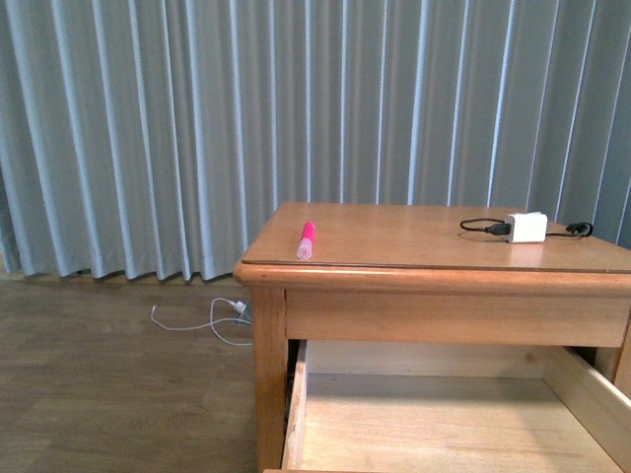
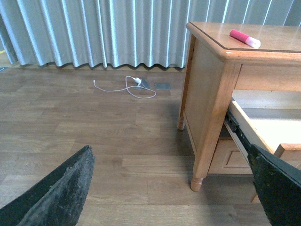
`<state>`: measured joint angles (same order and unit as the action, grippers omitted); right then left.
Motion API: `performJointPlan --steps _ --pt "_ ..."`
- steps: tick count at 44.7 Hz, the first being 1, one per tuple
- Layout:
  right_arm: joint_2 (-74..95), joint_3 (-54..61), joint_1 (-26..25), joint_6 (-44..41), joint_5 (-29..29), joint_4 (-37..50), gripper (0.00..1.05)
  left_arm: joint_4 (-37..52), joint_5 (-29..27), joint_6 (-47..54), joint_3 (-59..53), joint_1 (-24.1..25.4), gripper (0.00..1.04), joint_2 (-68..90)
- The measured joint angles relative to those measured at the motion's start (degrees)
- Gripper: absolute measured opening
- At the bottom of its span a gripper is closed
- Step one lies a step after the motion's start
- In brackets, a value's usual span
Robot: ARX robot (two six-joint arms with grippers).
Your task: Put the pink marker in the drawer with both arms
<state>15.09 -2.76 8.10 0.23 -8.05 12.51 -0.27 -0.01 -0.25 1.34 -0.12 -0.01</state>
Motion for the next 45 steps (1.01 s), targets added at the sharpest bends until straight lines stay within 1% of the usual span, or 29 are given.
performJointPlan --steps 2,3,4,6,7,10,17,20,30,34,38,41,45 --pt "0.0 0.0 0.0 0.0 0.0 0.0 0.96 -0.7 -2.3 -0.5 0.1 -0.7 0.99 0.6" --pt "0.0 0.0 0.0 0.0 0.0 0.0 0.96 -2.3 -7.0 -1.8 0.8 -2.2 0.99 2.1" --pt "0.0 0.0 0.0 0.0 0.0 0.0 0.96 -2.3 -9.7 -2.9 1.1 -3.4 0.99 3.9" --pt "0.0 0.0 0.0 0.0 0.0 0.0 0.96 -1.0 -13.7 -3.9 1.9 -5.2 0.99 8.2" --pt "0.0 0.0 0.0 0.0 0.0 0.0 0.96 0.3 -14.5 -4.2 2.3 -5.9 0.99 10.4" --pt "0.0 0.0 0.0 0.0 0.0 0.0 0.96 4.7 -13.7 -4.9 4.3 -7.3 0.99 17.3" --pt "0.0 0.0 0.0 0.0 0.0 0.0 0.96 20.1 -10.2 -3.6 17.5 -10.2 0.99 44.2" --pt "0.0 0.0 0.0 0.0 0.0 0.0 0.96 22.8 -8.9 -2.4 22.7 -11.6 0.99 53.4" --pt "0.0 0.0 0.0 0.0 0.0 0.0 0.96 25.2 -5.5 0.3 38.7 -16.8 0.99 75.0" --pt "0.0 0.0 0.0 0.0 0.0 0.0 0.96 24.6 -5.3 0.4 49.1 -19.1 0.99 85.4" --pt "0.0 0.0 0.0 0.0 0.0 0.0 0.96 23.2 -6.2 0.3 57.7 -20.5 0.99 93.0" --pt "0.0 0.0 0.0 0.0 0.0 0.0 0.96 21.8 -7.8 0.0 64.7 -21.2 0.99 98.5" --pt "0.0 0.0 0.0 0.0 0.0 0.0 0.96 20.0 -9.1 -0.7 71.3 -21.8 0.99 103.5"
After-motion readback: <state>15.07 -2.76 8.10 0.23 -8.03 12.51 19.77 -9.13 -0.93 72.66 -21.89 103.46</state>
